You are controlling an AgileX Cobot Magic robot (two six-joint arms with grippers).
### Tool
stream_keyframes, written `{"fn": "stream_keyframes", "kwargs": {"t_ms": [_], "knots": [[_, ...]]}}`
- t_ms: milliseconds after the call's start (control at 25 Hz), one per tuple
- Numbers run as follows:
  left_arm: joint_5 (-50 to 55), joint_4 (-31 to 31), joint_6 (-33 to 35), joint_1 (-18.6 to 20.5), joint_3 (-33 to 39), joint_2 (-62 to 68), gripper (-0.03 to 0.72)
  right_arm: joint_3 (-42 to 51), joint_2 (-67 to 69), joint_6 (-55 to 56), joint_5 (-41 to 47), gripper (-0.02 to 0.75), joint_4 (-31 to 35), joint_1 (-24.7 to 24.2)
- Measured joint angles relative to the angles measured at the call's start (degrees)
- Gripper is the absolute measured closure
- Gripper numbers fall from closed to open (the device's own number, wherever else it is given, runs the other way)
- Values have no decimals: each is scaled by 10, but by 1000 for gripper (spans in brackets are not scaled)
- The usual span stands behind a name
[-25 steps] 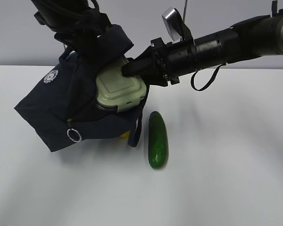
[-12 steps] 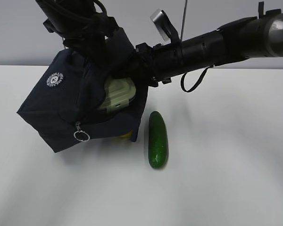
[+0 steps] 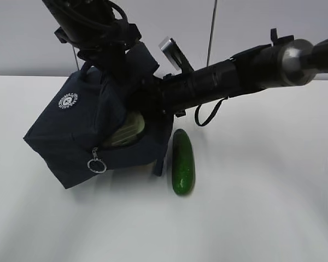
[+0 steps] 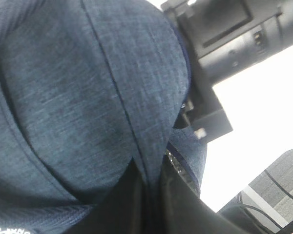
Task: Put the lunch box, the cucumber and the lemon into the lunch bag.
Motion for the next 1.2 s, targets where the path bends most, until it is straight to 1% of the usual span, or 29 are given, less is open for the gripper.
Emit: {"fn": "stream_keyframes", "kwargs": {"t_ms": [440,680,1000,1080,1200], "knots": [[1,0,0,0,0,32,683,-1,19,-18,1,391,0,4],[0,0,0,0,0,38,683,-1,19,-24,-5,391,-25,5],[0,1,1,0,0,39,683,-1,19,-15,-10,390,-29,5],[0,5,1,0,0,39,683,-1,19,-13,-10,381,-30,5],[0,12,1,0,0,39,683,-3,19,-13,-7,346,-30,5]]}}
